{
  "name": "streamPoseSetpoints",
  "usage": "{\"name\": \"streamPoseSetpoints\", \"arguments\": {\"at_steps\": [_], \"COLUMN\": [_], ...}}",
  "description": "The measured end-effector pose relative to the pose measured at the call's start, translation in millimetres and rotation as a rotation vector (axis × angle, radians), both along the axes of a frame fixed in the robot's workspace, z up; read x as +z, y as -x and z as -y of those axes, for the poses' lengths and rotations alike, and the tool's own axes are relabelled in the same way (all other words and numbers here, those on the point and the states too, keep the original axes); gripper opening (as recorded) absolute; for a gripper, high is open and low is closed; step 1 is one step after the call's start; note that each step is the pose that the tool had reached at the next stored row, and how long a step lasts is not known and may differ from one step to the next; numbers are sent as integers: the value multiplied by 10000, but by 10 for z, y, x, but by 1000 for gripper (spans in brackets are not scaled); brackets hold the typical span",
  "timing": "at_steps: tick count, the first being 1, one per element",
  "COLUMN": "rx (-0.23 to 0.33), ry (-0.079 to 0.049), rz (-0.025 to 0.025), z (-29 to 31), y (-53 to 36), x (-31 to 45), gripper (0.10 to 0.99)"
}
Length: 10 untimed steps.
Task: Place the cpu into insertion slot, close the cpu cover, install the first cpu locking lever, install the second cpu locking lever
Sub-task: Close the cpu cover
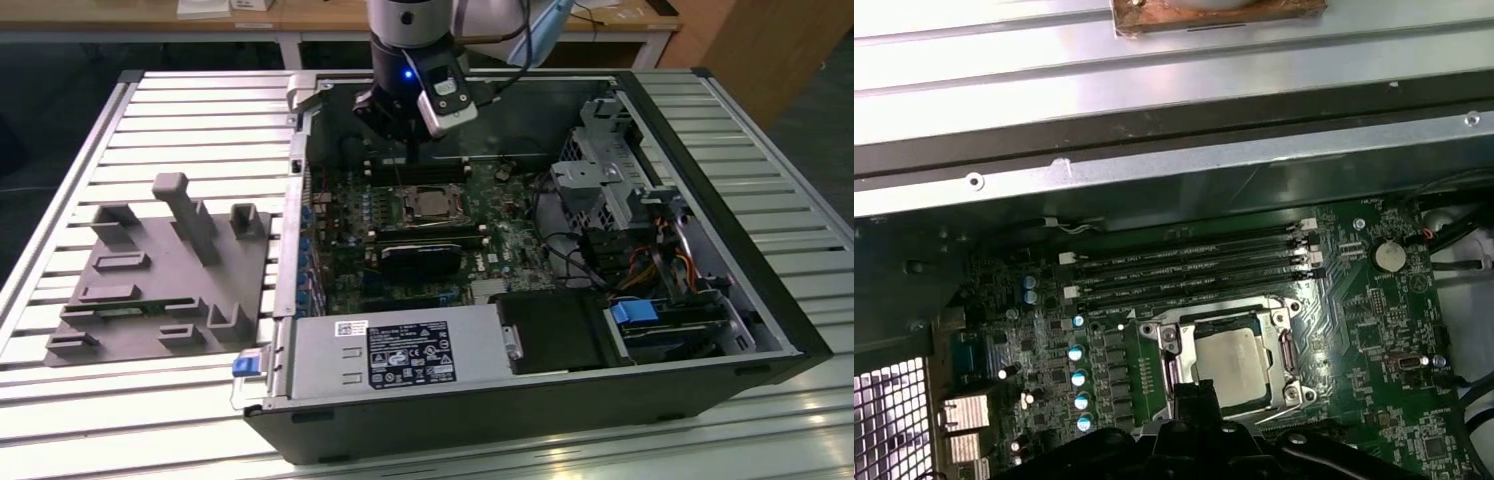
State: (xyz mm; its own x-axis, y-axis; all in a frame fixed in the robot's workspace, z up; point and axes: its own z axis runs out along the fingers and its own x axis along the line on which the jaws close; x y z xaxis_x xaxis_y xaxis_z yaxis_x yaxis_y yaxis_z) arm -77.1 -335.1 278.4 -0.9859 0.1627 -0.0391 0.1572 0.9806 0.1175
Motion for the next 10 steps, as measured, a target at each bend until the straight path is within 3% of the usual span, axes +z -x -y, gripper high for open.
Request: {"name": "streamPoseSetpoints", "arguments": {"at_steps": [3,10], "rx": [2,4], "ry": [165,197], "rz": [1,1], "z": [-1,-1], "y": [1,14], "x": [-23,-109], "gripper": [106,106]}}
